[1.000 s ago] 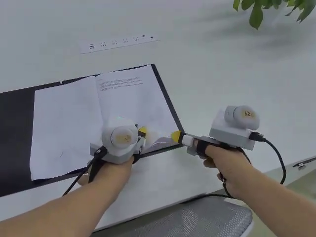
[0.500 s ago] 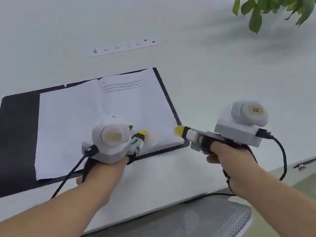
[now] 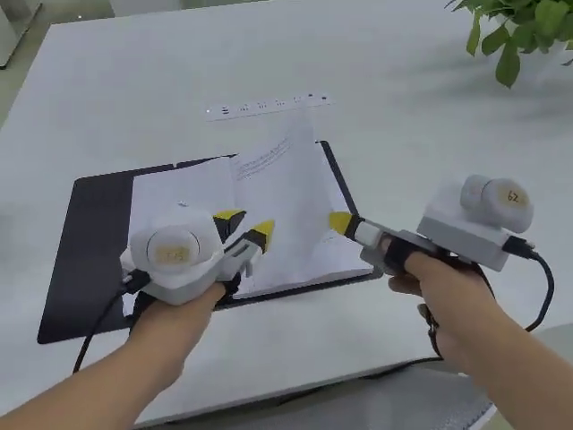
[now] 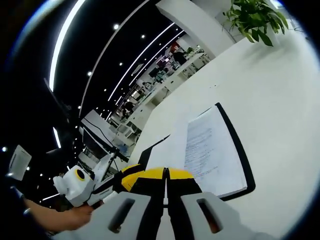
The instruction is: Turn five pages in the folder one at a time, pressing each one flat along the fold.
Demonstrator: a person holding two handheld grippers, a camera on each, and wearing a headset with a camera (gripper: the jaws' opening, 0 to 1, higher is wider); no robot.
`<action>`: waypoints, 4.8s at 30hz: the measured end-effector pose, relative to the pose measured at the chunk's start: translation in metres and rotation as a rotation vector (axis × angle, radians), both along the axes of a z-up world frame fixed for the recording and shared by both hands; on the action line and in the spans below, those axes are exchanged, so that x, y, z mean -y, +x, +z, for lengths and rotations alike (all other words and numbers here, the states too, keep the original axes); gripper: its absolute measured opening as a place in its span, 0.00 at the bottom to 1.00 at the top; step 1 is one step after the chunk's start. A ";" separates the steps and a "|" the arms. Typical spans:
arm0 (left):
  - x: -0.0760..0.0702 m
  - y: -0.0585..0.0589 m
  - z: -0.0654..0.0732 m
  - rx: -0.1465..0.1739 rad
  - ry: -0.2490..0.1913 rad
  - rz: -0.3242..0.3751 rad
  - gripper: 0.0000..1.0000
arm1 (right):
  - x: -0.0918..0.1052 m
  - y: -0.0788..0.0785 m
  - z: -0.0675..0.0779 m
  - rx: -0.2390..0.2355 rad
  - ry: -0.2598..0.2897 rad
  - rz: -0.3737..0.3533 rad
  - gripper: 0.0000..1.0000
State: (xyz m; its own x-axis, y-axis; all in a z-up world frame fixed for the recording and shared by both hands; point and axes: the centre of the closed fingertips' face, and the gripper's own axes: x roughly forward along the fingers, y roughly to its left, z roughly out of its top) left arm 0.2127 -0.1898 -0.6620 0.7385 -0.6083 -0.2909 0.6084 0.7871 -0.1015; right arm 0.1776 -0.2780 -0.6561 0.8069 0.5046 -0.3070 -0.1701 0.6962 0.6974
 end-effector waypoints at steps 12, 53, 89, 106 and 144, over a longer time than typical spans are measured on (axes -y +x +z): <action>-0.086 -0.009 0.037 0.090 0.003 0.106 0.22 | -0.075 0.003 0.023 0.063 -0.006 0.142 0.00; -0.206 -0.031 0.014 0.015 -0.042 0.339 0.20 | -0.253 0.017 -0.086 -0.045 -0.243 0.503 0.00; -0.169 0.005 -0.074 -0.235 0.055 0.336 0.18 | -0.195 0.012 -0.101 -0.042 -0.227 0.417 0.00; -0.167 -0.017 -0.126 -0.233 0.181 0.391 0.20 | -0.114 0.083 -0.099 0.062 -0.280 0.175 0.00; -0.168 -0.011 -0.131 -0.174 0.168 0.405 0.20 | -0.110 0.173 -0.111 0.152 -0.447 0.121 0.00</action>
